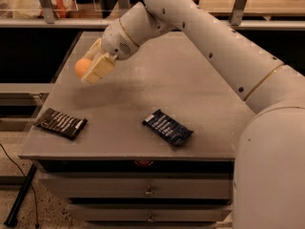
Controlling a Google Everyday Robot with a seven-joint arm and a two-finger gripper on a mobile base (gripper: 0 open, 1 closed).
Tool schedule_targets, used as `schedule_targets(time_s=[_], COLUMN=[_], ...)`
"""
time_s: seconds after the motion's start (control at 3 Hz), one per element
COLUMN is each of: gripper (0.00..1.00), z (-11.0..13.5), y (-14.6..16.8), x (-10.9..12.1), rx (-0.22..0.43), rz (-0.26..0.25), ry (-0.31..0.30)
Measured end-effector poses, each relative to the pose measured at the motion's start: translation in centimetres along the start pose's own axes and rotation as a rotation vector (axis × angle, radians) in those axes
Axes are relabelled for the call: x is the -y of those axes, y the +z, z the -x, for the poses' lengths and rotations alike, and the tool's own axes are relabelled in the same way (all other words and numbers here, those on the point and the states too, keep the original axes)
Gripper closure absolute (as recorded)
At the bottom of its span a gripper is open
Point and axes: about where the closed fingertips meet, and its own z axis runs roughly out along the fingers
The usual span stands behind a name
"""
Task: Move orange near rxbar chocolate
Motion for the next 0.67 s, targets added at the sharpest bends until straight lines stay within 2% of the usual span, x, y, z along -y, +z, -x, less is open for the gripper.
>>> schedule_targets(time_s=[0.67], gripper=[1.0], z=[-0.8], y=[2.7], x=[-2.8], rx=[-0.063], rz=[0.092], ry=[-0.008])
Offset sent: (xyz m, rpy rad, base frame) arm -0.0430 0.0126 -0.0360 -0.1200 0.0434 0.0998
